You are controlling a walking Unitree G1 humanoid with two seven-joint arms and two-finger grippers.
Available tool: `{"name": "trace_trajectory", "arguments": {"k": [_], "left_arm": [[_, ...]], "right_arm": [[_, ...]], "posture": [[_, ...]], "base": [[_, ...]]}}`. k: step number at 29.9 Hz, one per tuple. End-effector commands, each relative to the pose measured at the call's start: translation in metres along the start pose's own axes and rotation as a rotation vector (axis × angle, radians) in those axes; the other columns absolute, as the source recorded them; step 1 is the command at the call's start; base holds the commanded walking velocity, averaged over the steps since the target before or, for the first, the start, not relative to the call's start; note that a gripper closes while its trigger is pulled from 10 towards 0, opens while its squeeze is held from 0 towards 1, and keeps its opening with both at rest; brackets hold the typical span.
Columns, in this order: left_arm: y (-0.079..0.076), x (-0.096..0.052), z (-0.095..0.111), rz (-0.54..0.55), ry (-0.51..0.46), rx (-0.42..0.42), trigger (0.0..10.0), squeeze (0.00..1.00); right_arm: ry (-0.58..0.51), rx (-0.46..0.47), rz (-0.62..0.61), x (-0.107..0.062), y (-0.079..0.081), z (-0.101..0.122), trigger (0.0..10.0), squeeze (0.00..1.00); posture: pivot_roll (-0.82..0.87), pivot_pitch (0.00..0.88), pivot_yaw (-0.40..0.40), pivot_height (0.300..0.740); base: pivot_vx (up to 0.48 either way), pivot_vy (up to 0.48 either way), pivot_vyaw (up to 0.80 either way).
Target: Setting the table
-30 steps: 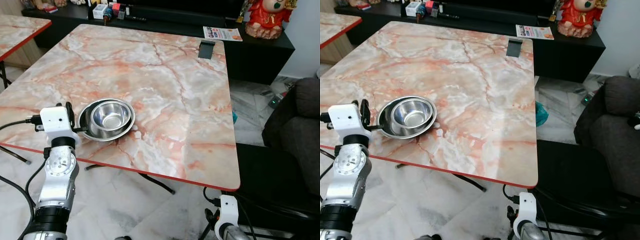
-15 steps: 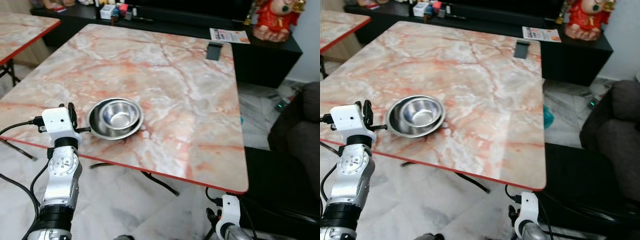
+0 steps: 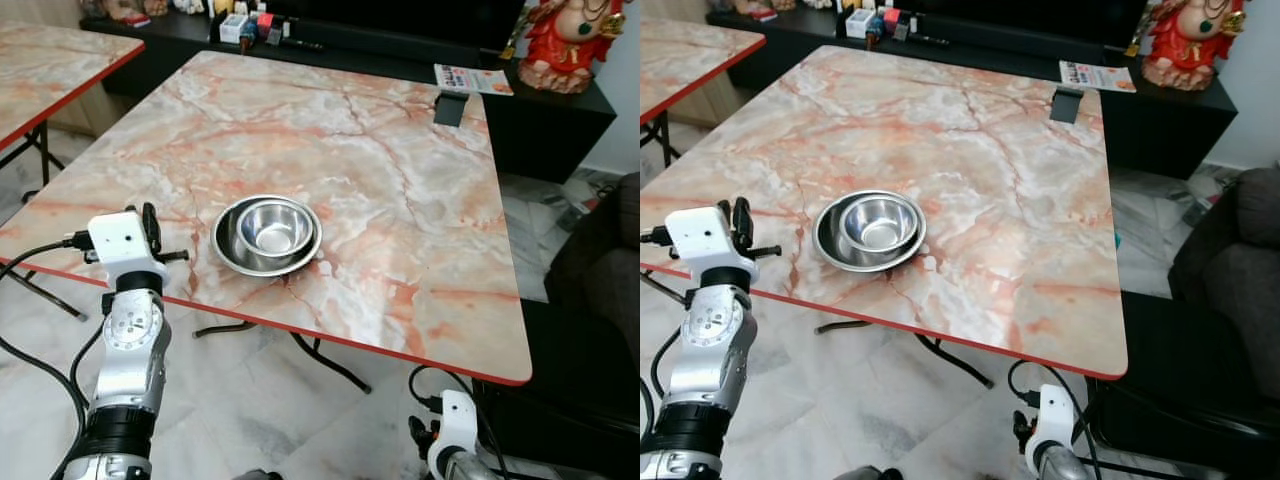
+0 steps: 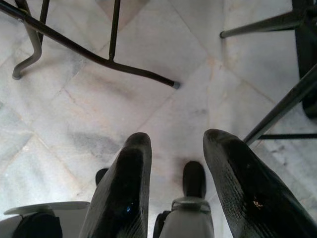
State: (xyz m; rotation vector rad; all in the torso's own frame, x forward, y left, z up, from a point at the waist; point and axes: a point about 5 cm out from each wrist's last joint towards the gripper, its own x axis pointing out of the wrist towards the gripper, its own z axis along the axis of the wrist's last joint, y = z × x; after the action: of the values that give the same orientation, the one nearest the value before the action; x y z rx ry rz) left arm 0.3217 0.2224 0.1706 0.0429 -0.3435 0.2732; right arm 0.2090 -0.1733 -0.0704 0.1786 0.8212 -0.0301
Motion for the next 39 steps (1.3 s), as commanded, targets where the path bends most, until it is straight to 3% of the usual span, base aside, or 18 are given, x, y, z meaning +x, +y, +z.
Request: {"name": "trace_trajectory", "arguments": {"k": [1, 32, 39], "left_arm": [[-0.005, 0.002, 0.0, -0.017, 0.006, -0.004, 10.0, 0.0], [-0.004, 0.007, 0.016, -0.014, -0.035, -0.007, 10.0, 0.0], [-0.015, -0.001, 0.001, -0.114, 0.036, 0.026, 10.0, 0.0]], "right_arm": [[0.006, 0.005, -0.019, -0.001, -0.005, -0.002, 10.0, 0.0], [0.01, 0.005, -0.016, -0.002, -0.004, -0.004, 10.0, 0.0], [0.008, 0.002, -0.014, -0.001, -0.003, -0.004, 10.0, 0.0]], "posture": [[0.08, 0.124, -0.049, 0.74], [0.09, 0.131, -0.042, 0.74], [0.08, 0.123, -0.033, 0.74]], "base": [[0.0, 0.337, 0.0], [0.0, 0.363, 0.0], [0.0, 0.329, 0.0]]}}
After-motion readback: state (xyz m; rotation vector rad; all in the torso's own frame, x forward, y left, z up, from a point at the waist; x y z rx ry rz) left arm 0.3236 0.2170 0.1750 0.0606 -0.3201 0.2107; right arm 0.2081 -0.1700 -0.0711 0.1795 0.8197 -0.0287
